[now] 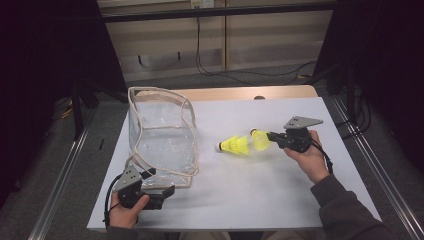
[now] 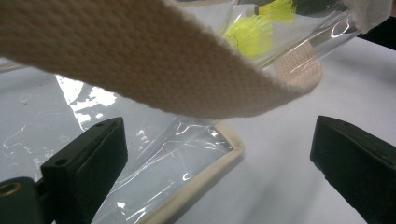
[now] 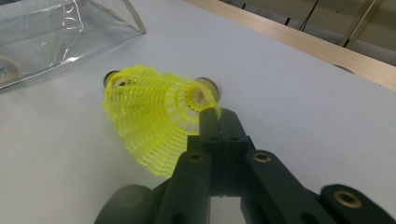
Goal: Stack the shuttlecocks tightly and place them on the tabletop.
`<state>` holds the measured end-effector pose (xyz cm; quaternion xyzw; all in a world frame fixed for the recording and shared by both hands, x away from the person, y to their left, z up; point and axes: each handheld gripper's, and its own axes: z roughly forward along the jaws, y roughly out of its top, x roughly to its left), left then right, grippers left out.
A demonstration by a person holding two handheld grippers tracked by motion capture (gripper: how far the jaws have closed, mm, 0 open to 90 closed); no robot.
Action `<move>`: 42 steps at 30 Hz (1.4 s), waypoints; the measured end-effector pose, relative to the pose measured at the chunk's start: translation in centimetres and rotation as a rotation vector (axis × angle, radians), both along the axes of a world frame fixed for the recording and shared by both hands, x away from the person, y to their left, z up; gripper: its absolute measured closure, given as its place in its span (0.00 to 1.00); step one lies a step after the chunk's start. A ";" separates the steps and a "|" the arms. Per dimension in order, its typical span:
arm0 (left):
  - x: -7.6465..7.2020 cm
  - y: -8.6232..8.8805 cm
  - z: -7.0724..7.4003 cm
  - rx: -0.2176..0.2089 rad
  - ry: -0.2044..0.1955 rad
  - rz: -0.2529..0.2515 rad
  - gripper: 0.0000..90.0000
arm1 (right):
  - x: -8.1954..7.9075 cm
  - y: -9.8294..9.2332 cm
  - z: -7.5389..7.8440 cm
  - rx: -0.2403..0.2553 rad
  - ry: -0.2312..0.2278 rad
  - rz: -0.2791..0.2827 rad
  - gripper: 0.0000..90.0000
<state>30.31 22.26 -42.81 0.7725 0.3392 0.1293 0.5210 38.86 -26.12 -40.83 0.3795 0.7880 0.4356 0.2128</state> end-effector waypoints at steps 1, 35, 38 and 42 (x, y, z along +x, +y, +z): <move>0.0 0.0 0.0 0.002 0.001 -0.001 0.04 | -0.1 0.0 -0.1 -0.007 0.000 0.002 1.00; 0.0 0.0 0.0 0.000 0.001 0.000 0.04 | -1.4 -0.1 -1.3 -0.017 0.006 0.021 1.00; 0.0 0.0 0.0 0.000 0.002 0.001 0.04 | -1.5 -0.1 -1.3 -0.020 0.006 0.024 1.00; 0.0 0.0 0.0 0.000 0.002 0.001 0.04 | -1.5 0.0 -1.4 -0.028 0.007 0.026 1.00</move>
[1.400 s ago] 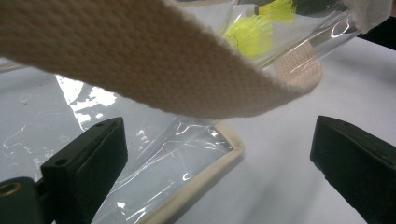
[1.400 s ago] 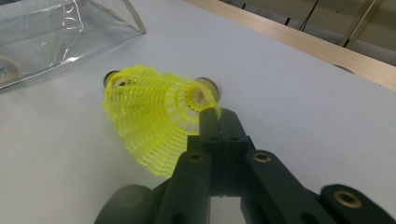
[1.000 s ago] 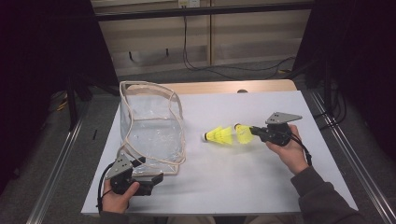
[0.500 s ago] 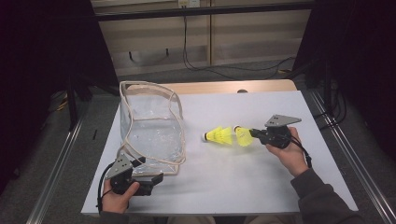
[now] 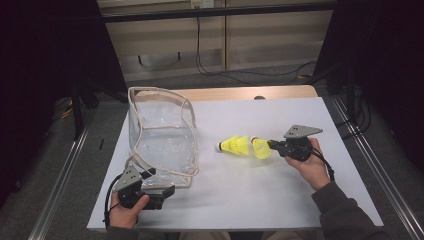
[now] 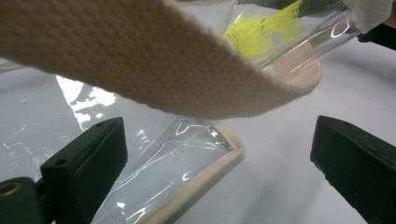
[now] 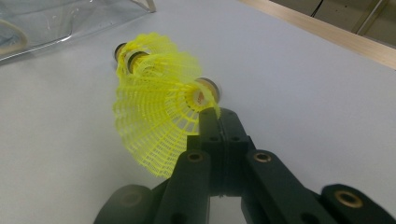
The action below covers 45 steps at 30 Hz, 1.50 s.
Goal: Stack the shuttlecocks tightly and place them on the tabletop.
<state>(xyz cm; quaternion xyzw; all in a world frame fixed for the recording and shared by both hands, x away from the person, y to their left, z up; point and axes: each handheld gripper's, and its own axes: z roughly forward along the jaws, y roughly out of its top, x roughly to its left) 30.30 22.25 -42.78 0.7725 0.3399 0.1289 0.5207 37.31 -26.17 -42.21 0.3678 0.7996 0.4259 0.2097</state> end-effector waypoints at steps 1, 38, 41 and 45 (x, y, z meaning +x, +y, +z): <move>0.0 0.0 0.0 -0.001 0.000 0.000 0.04 | 0.0 0.0 0.0 0.000 0.001 0.000 1.00; 0.0 0.0 0.0 -0.001 0.000 0.001 0.04 | 0.0 -0.8 -1.5 -0.032 0.036 -0.027 0.94; 0.0 0.0 0.0 -0.001 0.000 0.001 0.04 | 0.0 -0.9 -1.5 -0.039 0.039 -0.029 0.95; 0.0 0.0 0.0 0.000 0.000 0.000 0.04 | 0.0 -1.1 -1.6 -0.035 0.040 -0.034 0.94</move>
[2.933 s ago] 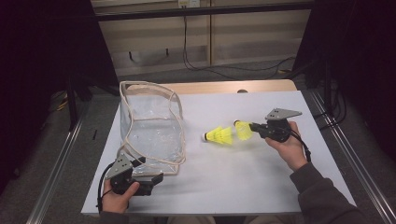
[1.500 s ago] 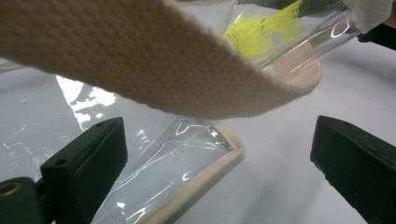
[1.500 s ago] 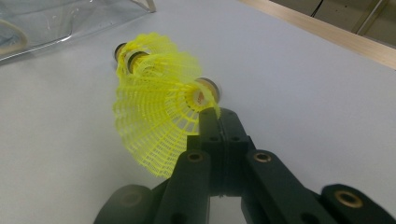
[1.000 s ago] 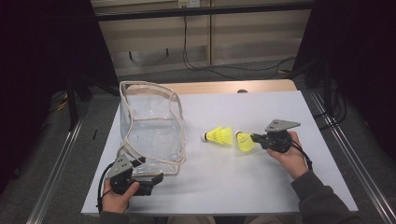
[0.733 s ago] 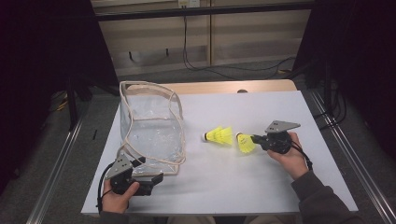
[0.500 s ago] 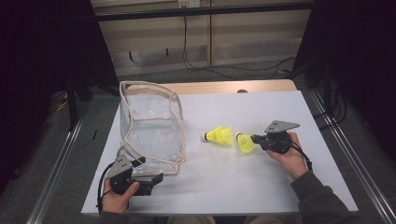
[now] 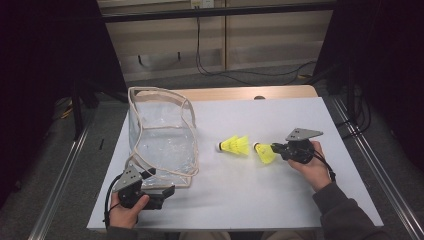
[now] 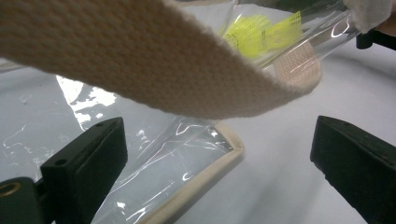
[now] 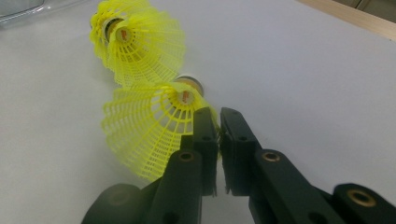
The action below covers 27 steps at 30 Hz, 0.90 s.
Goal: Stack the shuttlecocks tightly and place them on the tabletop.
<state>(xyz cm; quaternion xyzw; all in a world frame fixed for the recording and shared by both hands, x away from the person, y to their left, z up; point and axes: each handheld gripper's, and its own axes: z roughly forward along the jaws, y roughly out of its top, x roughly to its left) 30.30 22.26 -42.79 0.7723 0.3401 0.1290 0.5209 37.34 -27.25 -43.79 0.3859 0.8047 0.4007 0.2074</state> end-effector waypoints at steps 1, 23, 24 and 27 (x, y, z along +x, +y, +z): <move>0.0 0.0 0.0 -0.001 0.000 0.000 0.04 | 0.0 0.0 0.0 -0.004 0.000 -0.005 0.93; 0.0 0.0 0.0 0.001 0.001 -0.001 0.04 | -0.4 -0.5 0.1 0.002 -0.008 -0.028 0.82; 0.0 0.0 0.0 0.002 0.001 0.000 0.04 | -0.5 -0.5 0.1 0.001 -0.012 -0.033 0.82; 0.0 0.0 0.0 0.003 0.001 0.000 0.04 | -0.8 -0.7 0.0 0.013 -0.013 -0.037 0.82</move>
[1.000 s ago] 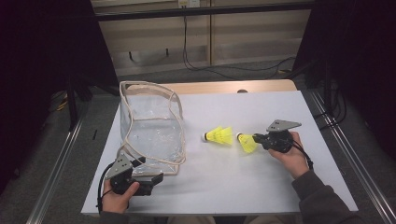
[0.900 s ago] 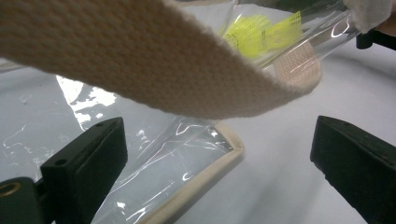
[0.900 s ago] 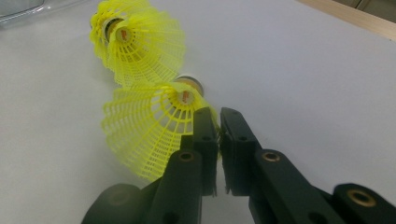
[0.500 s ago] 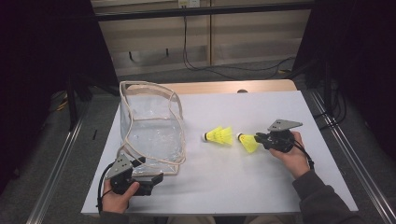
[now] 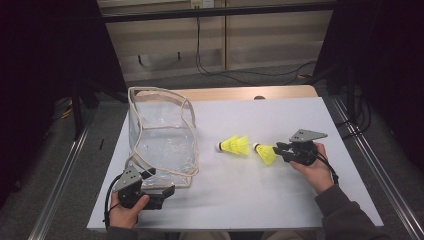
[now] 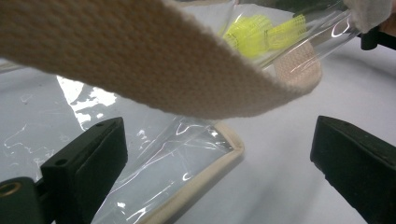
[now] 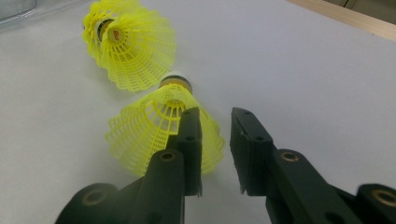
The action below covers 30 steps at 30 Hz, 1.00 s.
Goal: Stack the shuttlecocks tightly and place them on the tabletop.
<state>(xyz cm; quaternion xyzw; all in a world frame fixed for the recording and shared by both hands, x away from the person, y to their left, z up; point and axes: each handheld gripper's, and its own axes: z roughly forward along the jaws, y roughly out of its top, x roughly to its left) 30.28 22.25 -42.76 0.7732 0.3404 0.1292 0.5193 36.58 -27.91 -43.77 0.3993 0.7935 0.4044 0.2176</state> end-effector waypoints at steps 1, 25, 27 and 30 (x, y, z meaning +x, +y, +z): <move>0.0 0.0 0.0 -0.001 -0.001 0.000 0.04 | -0.1 -0.1 0.0 0.006 0.002 -0.002 0.81; 0.0 0.0 0.0 0.001 0.000 0.005 0.04 | -2.3 -0.6 1.2 0.130 0.009 -0.045 0.53; 0.0 -0.1 0.0 0.002 0.000 0.005 0.04 | -2.4 -0.4 1.3 0.141 0.012 -0.043 0.50; 0.0 -0.1 0.0 0.002 0.000 0.005 0.04 | -2.6 0.0 1.4 0.170 0.027 -0.034 0.42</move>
